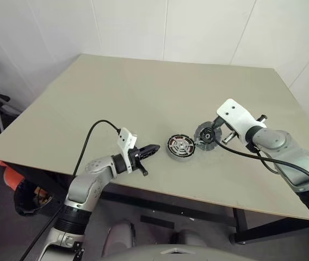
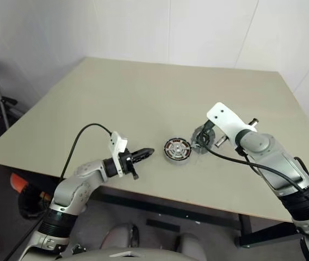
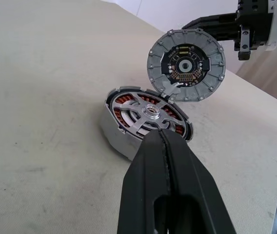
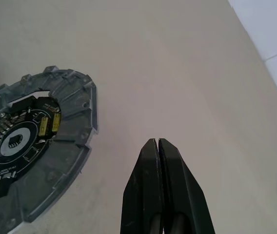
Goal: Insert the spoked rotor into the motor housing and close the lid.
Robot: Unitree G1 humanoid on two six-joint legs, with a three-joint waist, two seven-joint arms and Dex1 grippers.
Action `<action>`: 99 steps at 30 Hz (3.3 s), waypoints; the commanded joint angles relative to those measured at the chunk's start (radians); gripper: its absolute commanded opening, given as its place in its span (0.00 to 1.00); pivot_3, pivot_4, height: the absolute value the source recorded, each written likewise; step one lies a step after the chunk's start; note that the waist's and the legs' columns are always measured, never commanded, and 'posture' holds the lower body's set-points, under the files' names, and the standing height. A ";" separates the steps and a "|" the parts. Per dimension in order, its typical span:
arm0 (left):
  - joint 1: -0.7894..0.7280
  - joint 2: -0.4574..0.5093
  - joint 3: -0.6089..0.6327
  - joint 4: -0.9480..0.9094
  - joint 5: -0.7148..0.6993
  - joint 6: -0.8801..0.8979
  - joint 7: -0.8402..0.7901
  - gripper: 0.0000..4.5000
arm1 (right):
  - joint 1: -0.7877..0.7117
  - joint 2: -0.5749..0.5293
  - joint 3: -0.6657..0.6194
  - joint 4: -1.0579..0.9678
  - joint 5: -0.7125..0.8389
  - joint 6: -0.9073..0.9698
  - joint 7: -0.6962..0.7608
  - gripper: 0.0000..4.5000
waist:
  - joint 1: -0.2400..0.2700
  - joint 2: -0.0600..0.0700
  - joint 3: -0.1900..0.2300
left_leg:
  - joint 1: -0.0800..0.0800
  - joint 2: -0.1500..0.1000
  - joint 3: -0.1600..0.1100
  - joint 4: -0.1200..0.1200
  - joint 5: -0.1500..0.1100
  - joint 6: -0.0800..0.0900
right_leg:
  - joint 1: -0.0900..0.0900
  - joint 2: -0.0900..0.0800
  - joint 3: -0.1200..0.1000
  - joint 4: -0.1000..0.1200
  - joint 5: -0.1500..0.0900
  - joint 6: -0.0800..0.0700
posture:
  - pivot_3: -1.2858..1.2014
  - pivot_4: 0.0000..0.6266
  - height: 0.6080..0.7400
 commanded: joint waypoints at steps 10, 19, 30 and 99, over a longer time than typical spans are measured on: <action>-0.026 0.019 0.013 -0.023 -0.012 -0.010 -0.021 0.00 | 0.087 0.267 -0.143 -0.024 0.057 -0.043 0.042 0.00 | -0.002 0.001 0.000 | 0.002 0.000 0.001 0.001 -0.001 0.003 | 0.002 0.000 0.000 0.000 0.001 -0.002 | 0.52 0.00 1.00; -0.026 0.026 0.014 -0.023 -0.012 -0.011 -0.028 0.00 | 0.079 0.453 -0.180 -0.035 0.086 -0.030 0.022 0.00 | -0.003 0.001 -0.001 | 0.003 0.001 0.002 0.001 0.000 0.001 | 0.002 0.000 0.000 0.000 0.001 -0.003 | 0.52 0.00 1.00; -0.039 0.028 0.018 -0.004 -0.010 -0.015 -0.033 0.00 | 0.056 0.635 -0.118 0.011 0.049 -0.010 -0.042 0.00 | -0.022 0.001 -0.001 | 0.003 0.001 0.002 0.000 0.001 0.001 | 0.002 0.000 0.000 0.000 0.001 -0.003 | 0.52 0.00 1.00; -0.018 0.050 0.031 -0.015 -0.012 -0.038 -0.070 0.00 | -0.092 0.363 -0.056 0.430 0.135 -0.269 0.739 0.99 | -0.025 -0.001 -0.002 | 0.001 0.003 0.003 0.000 0.000 0.006 | 0.002 0.000 -0.002 -0.002 0.001 -0.004 | 0.52 0.00 1.00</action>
